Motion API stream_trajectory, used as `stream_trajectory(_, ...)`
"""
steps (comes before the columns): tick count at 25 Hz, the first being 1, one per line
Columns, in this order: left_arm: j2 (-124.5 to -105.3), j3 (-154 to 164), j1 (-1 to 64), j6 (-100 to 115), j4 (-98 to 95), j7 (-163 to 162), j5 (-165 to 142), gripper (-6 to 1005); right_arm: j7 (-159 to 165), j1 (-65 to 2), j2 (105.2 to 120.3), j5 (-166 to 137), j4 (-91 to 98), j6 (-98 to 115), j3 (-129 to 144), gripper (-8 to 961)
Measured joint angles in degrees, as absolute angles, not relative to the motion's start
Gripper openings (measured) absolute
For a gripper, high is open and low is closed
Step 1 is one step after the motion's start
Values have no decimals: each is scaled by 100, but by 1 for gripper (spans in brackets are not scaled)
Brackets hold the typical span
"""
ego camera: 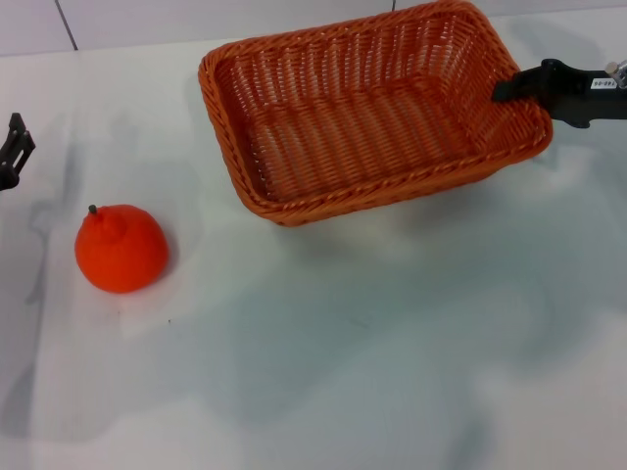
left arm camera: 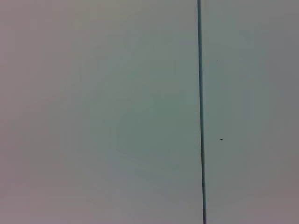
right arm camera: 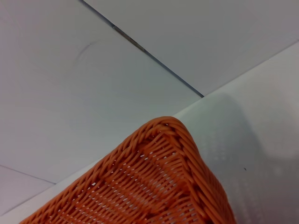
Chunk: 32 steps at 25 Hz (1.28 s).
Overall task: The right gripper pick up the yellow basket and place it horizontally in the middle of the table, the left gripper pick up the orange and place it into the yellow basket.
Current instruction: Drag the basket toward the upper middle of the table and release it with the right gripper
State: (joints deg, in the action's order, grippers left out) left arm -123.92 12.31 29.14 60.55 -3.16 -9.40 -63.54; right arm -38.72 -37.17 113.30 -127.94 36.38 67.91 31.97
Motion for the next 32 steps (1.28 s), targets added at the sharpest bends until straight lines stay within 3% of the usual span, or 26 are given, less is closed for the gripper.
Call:
stream_trajectory(31,-12402,1309,2912,6089,-325,-946,-6354,899,-3866,-3741,11355,-12471,3630,6667,3200,284)
stream_trajectory(32,-12402,1309,2910,6090,-325,-946,-6354,899,-3872,-3740,11355,-12454,3630,6667,3211,321)
